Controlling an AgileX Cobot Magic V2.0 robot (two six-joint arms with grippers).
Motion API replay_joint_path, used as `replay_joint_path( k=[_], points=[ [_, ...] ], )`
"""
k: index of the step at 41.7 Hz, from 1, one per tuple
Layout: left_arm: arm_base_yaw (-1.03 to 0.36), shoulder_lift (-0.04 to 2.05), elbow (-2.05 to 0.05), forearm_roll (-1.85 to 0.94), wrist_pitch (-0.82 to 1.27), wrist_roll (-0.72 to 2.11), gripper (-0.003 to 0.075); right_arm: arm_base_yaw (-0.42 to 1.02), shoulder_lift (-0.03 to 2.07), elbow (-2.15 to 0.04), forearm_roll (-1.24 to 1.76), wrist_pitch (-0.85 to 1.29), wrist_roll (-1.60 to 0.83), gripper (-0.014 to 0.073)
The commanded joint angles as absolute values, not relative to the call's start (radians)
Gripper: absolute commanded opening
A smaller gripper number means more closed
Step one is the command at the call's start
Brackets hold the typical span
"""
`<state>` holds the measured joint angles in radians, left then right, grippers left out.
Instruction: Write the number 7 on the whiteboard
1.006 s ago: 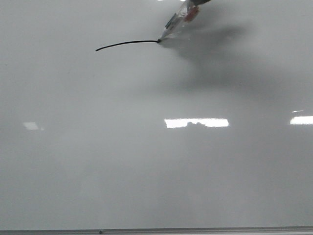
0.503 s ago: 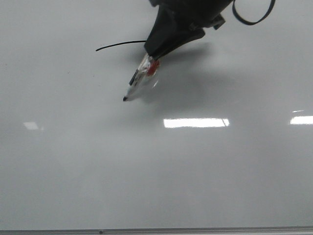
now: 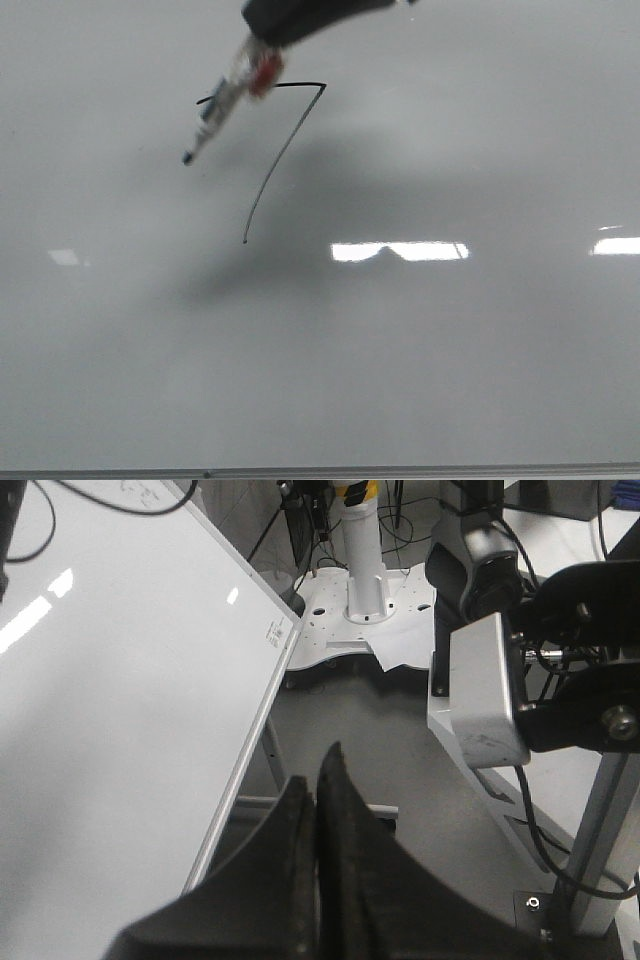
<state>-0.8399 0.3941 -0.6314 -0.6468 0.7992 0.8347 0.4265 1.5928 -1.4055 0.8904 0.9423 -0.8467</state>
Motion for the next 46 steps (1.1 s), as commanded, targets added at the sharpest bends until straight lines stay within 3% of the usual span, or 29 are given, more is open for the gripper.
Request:
replay_joint_path(
  k=[1,9,12,14,21,24,42,46],
  points=[
    [-0.849,0.403,-0.657,-0.720,0.718,0.825,-0.0020,0.430,1.474,-1.460,0.966,1.030,-0.869,-0.0059],
    [-0.849,0.424,-0.674,-0.744,0.626,0.815,-0.0016,0.499,1.399,-1.478,0.906,1.108,-0.869,-0.0059],
    [-0.849,0.461,-0.700,-0.704,0.617,0.798,0.0024,0.549,1.394,-1.481,0.857,1.122,-0.868,-0.0059],
    [-0.849,0.491,-0.719,-0.690,0.617,0.798,0.0087,0.577,1.394,-1.483,0.835,1.124,-0.868,-0.0059],
    [-0.849,0.586,-0.776,-0.647,0.606,0.798,0.0452,0.669,1.394,-1.483,0.821,1.148,-0.859,-0.0059],
    [-0.849,0.617,-0.786,-0.606,0.604,0.798,0.0535,0.691,1.394,-1.483,0.821,1.148,-0.853,-0.0059],
    [-0.849,0.784,-0.786,-0.399,0.591,0.641,0.0465,0.709,1.383,-1.483,0.852,1.198,-0.852,-0.0059],
    [-0.849,0.811,-0.786,-0.414,0.576,0.641,0.0373,0.709,1.383,-1.483,0.852,1.198,-0.852,-0.0059]
  ],
)
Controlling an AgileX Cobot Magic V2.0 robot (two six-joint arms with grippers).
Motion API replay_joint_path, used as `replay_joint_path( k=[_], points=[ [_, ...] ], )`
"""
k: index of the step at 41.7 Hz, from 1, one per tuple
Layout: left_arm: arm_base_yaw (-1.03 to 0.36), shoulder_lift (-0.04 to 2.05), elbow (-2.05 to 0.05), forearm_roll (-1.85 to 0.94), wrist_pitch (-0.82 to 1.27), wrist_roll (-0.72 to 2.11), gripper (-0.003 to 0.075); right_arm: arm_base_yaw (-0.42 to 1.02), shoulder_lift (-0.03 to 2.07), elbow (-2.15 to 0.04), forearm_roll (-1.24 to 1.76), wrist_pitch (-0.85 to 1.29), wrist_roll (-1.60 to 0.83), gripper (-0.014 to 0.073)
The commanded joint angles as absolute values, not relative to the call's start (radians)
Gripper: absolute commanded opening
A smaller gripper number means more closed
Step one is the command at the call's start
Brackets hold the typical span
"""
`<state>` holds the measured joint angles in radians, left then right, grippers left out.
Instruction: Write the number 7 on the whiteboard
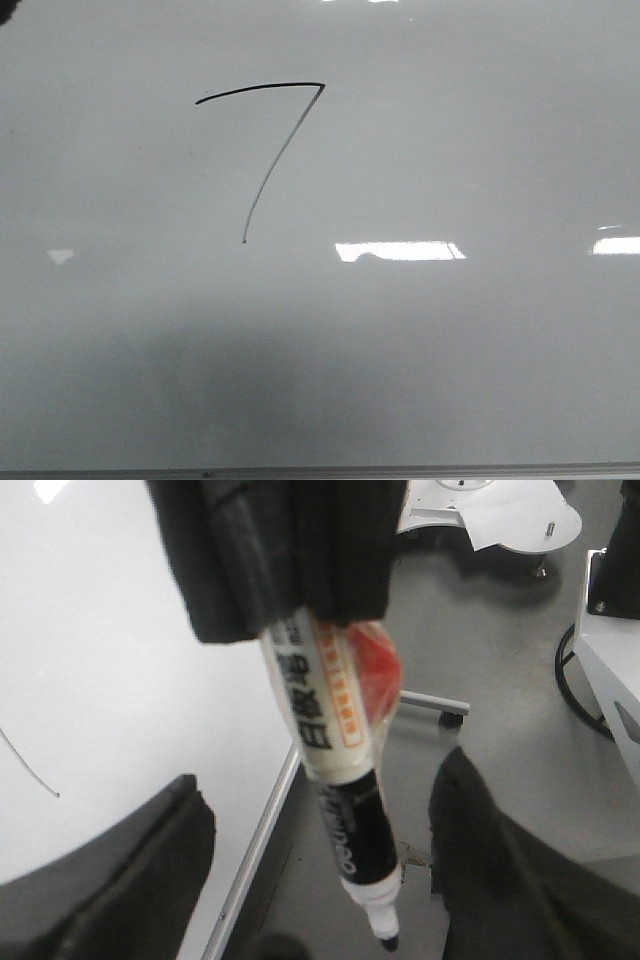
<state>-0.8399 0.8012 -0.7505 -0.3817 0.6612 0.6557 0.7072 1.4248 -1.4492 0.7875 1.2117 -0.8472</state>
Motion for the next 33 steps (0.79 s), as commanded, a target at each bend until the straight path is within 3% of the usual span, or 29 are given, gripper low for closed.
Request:
replay_joint_path(
  k=[1,5,12,15,19,21,27,31,33],
  points=[
    [-0.849,0.816,-0.786,-0.417,0.575,0.641,0.0335,0.709,1.383,-1.483,0.852,1.198,-0.852,-0.0059],
    [-0.849,0.818,-0.786,-0.437,0.573,0.641,0.0186,0.709,1.383,-1.483,0.843,1.198,-0.852,-0.0059],
    [-0.849,0.818,-0.786,-0.452,0.585,0.641,0.0045,0.709,1.383,-1.483,0.828,1.189,-0.852,-0.0018],
    [-0.849,0.818,-0.786,-0.452,0.587,0.641,0.0009,0.709,1.383,-1.483,0.828,1.170,-0.852,0.0137],
    [-0.849,0.818,-0.786,-0.449,0.604,0.610,0.0004,0.704,1.383,-1.483,0.828,1.146,-0.852,0.0406],
    [-0.839,0.823,-0.786,-0.438,0.621,0.565,0.0004,0.690,1.376,-1.483,0.823,1.138,-0.852,0.0487],
    [-0.726,0.842,-0.786,-0.310,0.680,0.361,0.0004,0.564,1.295,-1.470,0.797,1.139,-0.784,0.0485],
    [-0.562,0.869,-0.786,-0.031,0.750,0.084,0.0004,0.455,1.175,-1.373,0.749,1.118,-0.719,0.0484],
    [-0.457,0.886,-0.786,0.097,0.777,0.017,0.0004,0.403,1.088,-1.275,0.724,1.073,-0.705,0.0444]
  ],
)
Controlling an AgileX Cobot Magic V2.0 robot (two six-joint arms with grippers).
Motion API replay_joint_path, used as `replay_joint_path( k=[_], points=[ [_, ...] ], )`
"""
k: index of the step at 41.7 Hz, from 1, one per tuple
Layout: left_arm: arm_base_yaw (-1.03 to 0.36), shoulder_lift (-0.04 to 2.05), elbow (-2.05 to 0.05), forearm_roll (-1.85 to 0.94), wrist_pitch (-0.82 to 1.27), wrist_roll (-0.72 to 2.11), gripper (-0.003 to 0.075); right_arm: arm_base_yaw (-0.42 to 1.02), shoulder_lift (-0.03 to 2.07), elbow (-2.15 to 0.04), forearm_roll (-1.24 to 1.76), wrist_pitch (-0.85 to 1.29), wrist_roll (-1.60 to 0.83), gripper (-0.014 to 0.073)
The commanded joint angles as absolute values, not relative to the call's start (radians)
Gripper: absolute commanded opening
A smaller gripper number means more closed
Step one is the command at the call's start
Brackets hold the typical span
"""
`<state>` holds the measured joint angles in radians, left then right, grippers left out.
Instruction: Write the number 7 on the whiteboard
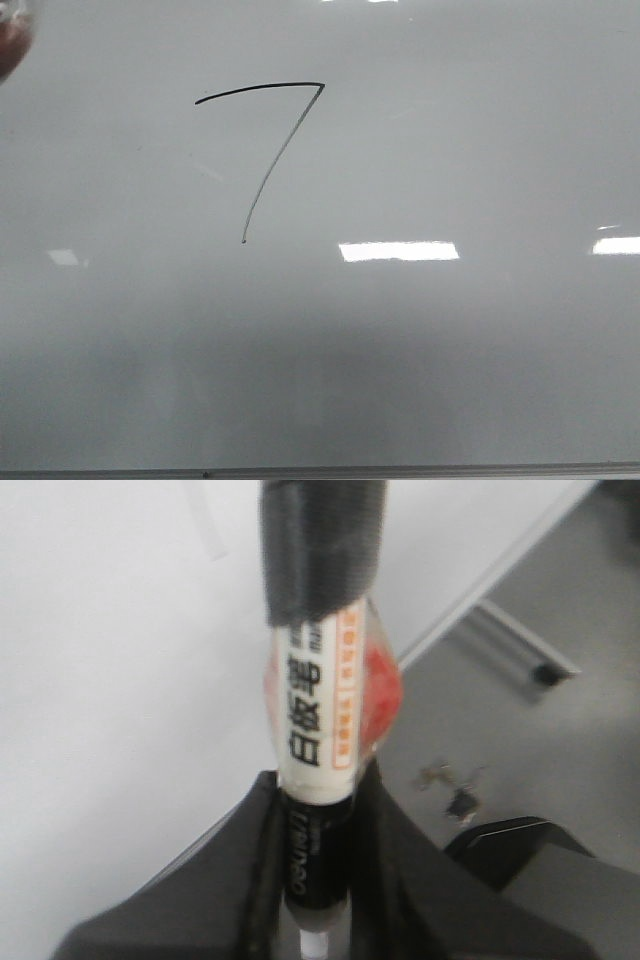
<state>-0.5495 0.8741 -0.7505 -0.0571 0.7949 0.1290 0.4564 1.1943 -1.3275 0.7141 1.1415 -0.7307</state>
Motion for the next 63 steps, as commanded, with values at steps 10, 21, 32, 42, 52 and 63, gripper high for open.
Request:
replay_joint_path(
  k=[10,21,32,42,52,63],
  points=[
    [-0.033,0.980,-0.778,0.128,0.623,0.000,0.0004,0.242,0.576,-0.697,0.715,0.651,-0.598,0.0015],
    [0.040,1.133,-0.768,0.127,0.439,0.000,-0.0004,0.229,0.266,-0.455,0.715,0.529,-0.577,-0.0060],
    [0.040,1.323,-0.768,0.123,0.211,0.000,-0.0013,0.229,0.211,-0.421,0.715,0.506,-0.579,-0.0060],
    [0.040,1.414,-0.768,0.089,0.127,-0.006,-0.0009,0.229,0.211,-0.421,0.715,0.505,-0.579,-0.0060],
    [0.040,1.438,-0.768,0.015,0.072,-0.006,0.0023,0.229,0.211,-0.421,0.715,0.505,-0.579,-0.0060],
    [0.040,1.436,-0.768,0.015,0.081,-0.006,0.0368,0.229,0.211,-0.421,0.715,0.505,-0.579,-0.0060]
  ],
)
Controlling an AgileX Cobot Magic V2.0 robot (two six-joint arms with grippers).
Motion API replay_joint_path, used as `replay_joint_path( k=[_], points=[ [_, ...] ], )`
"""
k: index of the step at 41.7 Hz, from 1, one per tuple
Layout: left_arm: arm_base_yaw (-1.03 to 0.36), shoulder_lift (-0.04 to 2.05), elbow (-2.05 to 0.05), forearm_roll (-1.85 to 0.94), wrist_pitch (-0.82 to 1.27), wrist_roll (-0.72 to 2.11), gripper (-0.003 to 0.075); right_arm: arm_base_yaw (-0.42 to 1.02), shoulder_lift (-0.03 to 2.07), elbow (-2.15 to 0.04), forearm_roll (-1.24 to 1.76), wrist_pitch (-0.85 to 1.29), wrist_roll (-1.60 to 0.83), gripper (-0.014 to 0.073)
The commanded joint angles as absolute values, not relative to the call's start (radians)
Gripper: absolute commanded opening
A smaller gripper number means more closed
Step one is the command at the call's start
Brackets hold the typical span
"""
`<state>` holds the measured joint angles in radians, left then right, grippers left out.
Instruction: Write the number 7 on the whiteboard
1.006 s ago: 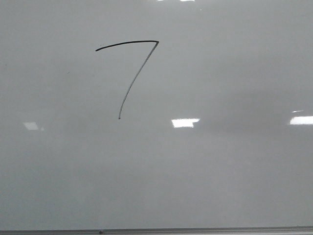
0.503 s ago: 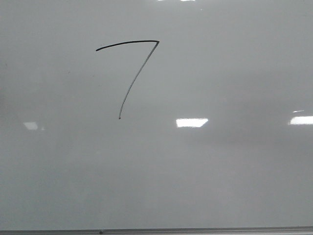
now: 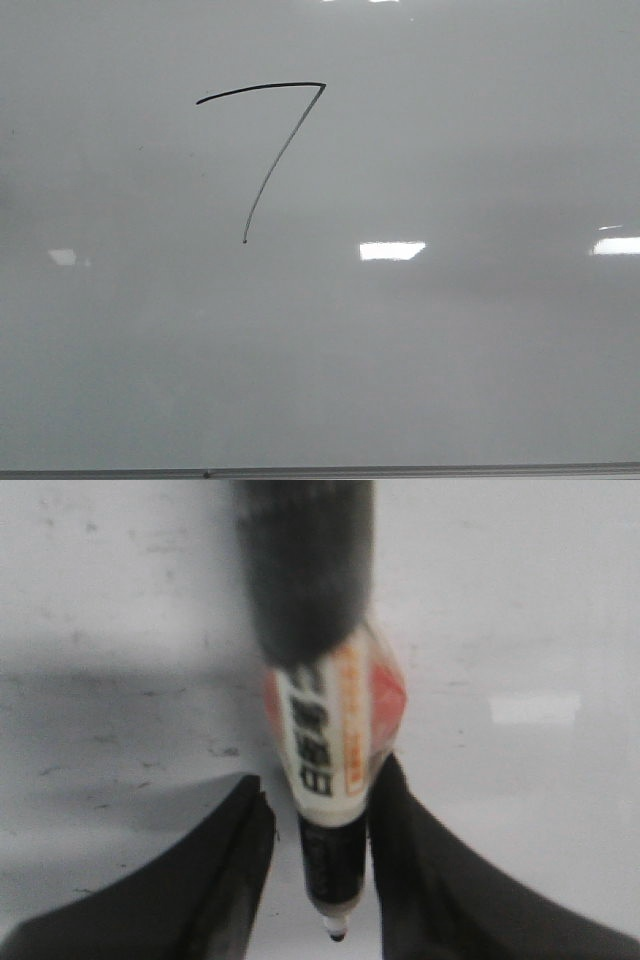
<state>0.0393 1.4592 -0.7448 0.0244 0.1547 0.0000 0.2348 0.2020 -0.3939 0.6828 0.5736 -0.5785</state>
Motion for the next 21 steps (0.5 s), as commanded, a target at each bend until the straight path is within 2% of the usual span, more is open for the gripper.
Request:
replay_joint_path(
  k=[1,6,14,21],
  points=[
    [0.040,1.436,-0.768,0.015,0.081,-0.006,0.0387,0.229,0.211,-0.421,0.715,0.505,-0.579,-0.0060],
    [0.040,1.436,-0.768,0.015,0.081,-0.006,0.0432,0.229,0.211,-0.421,0.715,0.504,-0.579,-0.0060],
    [0.040,1.403,-0.768,0.015,0.117,-0.006,0.0431,0.229,0.211,-0.421,0.715,0.504,-0.579,-0.0060],
    [0.038,1.273,-0.739,0.012,0.173,0.000,0.0417,0.229,0.211,-0.421,0.715,0.504,-0.579,-0.0060]
  ],
)
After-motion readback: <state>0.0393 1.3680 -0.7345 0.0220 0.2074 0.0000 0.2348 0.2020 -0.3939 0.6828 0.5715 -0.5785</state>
